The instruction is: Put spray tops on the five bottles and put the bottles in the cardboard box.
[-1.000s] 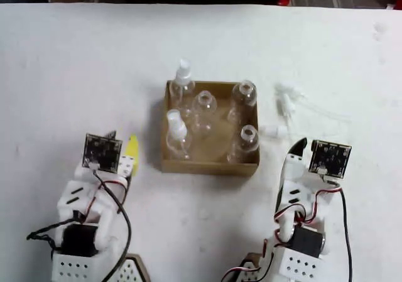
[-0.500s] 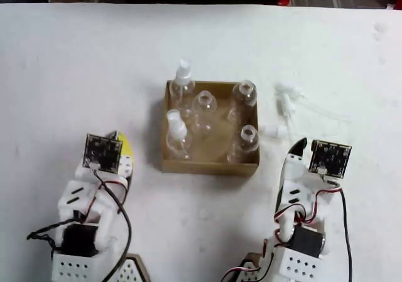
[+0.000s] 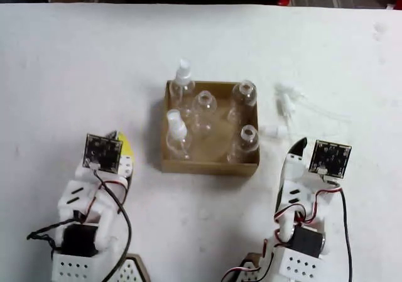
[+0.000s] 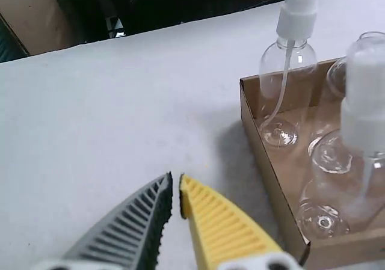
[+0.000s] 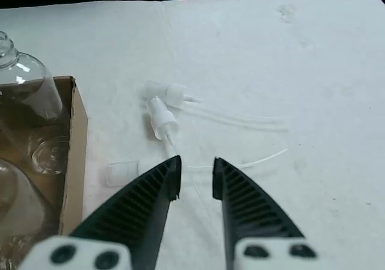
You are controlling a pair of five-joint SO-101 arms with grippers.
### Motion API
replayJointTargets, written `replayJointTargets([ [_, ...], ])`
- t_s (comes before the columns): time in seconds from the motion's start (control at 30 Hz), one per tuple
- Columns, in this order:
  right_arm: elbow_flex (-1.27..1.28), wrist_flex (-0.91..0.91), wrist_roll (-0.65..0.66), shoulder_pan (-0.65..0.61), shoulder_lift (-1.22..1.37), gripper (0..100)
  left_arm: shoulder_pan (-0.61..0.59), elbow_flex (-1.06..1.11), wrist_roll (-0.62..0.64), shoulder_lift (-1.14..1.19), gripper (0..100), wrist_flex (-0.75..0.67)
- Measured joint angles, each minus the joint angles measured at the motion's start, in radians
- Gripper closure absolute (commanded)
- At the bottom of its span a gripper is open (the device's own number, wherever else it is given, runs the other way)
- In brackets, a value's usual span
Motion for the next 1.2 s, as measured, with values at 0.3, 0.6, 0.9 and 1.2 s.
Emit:
replayJointTargets([
  [0.3, 0.0, 0.0, 0.0, 0.0, 0.0, 95.7, -0.069, 0.0, 0.066, 0.0, 83, 0.0],
  [0.6, 0.0, 0.0, 0.037, 0.0, 0.0, 86.4, -0.081, 0.0, 0.1, 0.0, 96, 0.0],
  [0.9, 0.0, 0.0, 0.026, 0.0, 0.0, 80.2, -0.08, 0.0, 0.1, 0.0, 95, 0.0],
  [1.2, 0.0, 0.0, 0.026, 0.0, 0.0, 94.5, -0.08, 0.0, 0.101, 0.0, 95, 0.0],
])
